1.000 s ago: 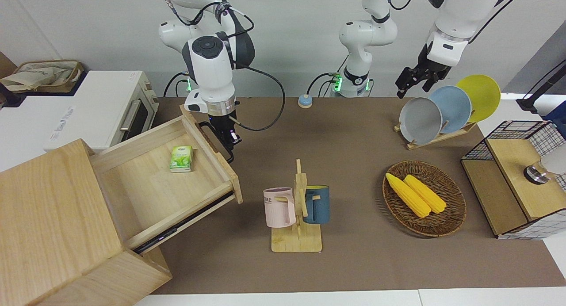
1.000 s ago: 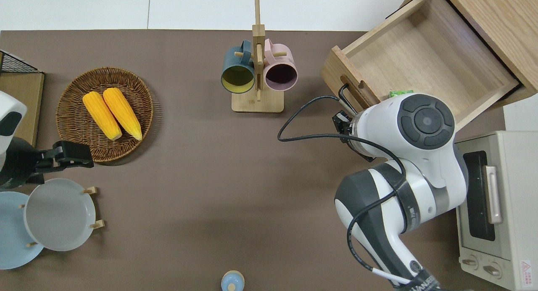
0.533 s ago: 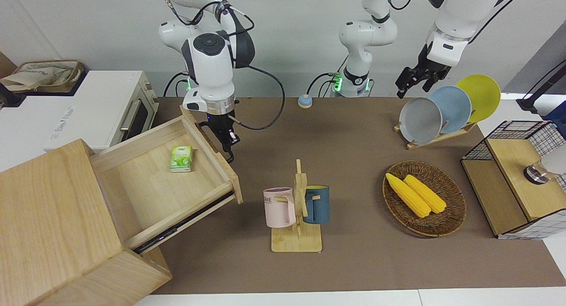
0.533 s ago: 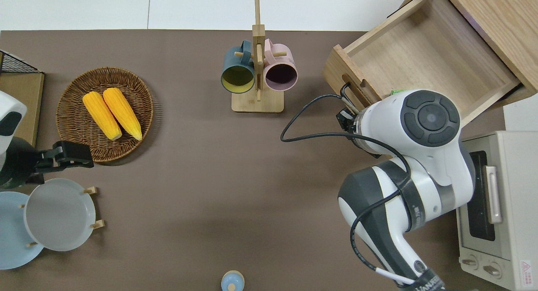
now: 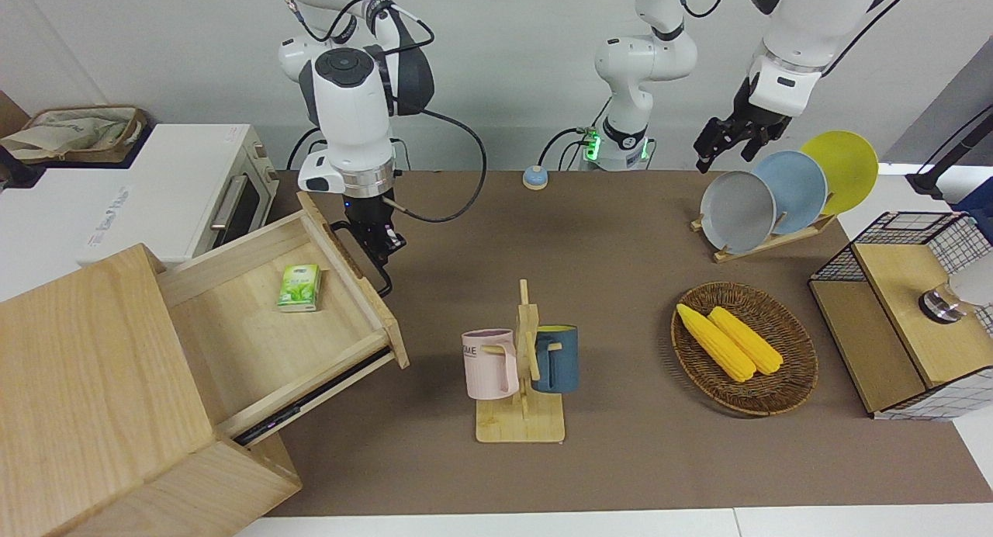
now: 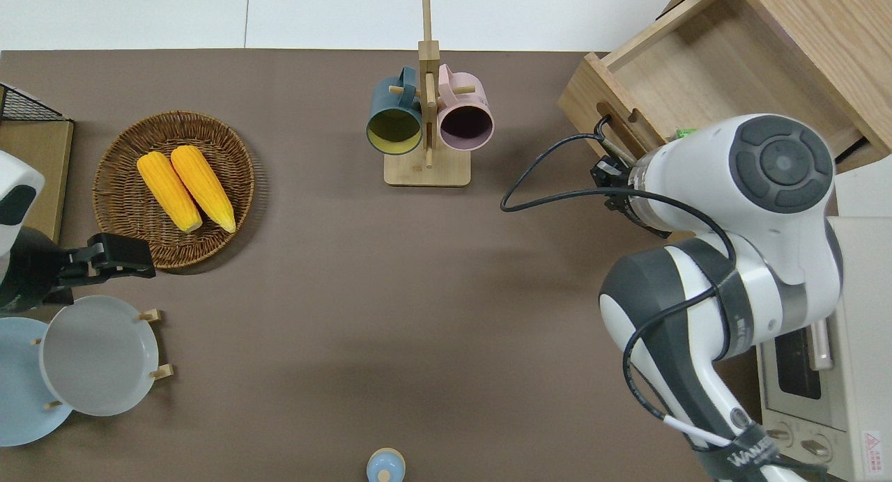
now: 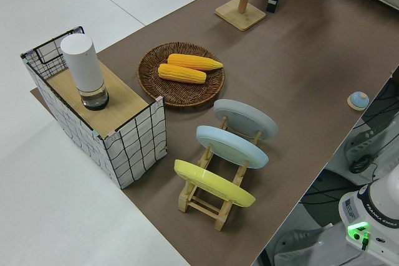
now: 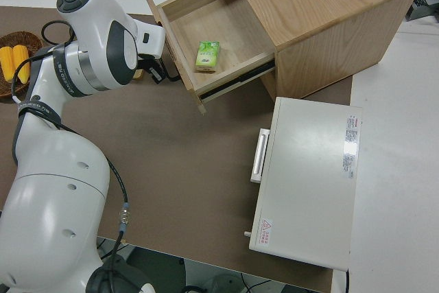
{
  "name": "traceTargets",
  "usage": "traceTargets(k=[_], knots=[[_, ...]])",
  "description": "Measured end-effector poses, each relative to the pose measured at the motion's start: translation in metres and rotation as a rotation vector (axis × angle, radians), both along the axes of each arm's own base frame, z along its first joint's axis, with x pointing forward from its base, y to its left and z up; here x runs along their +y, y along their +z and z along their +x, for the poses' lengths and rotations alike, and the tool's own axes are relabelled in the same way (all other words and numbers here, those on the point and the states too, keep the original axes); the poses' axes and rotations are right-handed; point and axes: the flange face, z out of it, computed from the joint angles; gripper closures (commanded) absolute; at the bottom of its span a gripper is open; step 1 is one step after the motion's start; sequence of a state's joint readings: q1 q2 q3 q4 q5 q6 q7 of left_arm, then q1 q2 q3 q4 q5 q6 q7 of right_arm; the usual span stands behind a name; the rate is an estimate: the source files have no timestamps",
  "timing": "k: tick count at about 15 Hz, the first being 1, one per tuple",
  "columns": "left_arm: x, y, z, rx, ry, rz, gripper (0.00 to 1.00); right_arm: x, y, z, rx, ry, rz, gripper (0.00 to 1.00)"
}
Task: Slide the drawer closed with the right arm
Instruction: 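Push the drawer fully shut into the wooden cabinet with the right gripper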
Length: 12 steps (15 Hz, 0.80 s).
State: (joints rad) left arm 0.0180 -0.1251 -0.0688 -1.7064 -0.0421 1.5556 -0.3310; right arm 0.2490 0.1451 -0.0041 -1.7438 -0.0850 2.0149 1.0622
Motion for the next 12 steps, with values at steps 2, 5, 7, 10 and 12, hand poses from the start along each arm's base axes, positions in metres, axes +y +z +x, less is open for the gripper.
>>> traceTargets(k=[2,5,7,10,12], knots=[[0.000,0.000,0.000,0.000,0.000,0.000,0.01,-0.015,-0.001,0.008,0.000,0.014,-0.007,1.000],[0.000,0.000,0.000,0.000,0.000,0.000,0.01,-0.047,-0.003,0.020,0.000,0.027,-0.019,1.000],[0.000,0.000,0.000,0.000,0.000,0.000,0.01,-0.067,-0.002,0.027,-0.003,0.032,-0.025,1.000],[0.000,0.000,0.000,0.000,0.000,0.000,0.01,-0.096,0.000,0.037,-0.011,0.041,-0.033,1.000],[0.000,0.000,0.000,0.000,0.000,0.000,0.01,-0.121,0.000,0.044,-0.016,0.047,-0.040,1.000]])
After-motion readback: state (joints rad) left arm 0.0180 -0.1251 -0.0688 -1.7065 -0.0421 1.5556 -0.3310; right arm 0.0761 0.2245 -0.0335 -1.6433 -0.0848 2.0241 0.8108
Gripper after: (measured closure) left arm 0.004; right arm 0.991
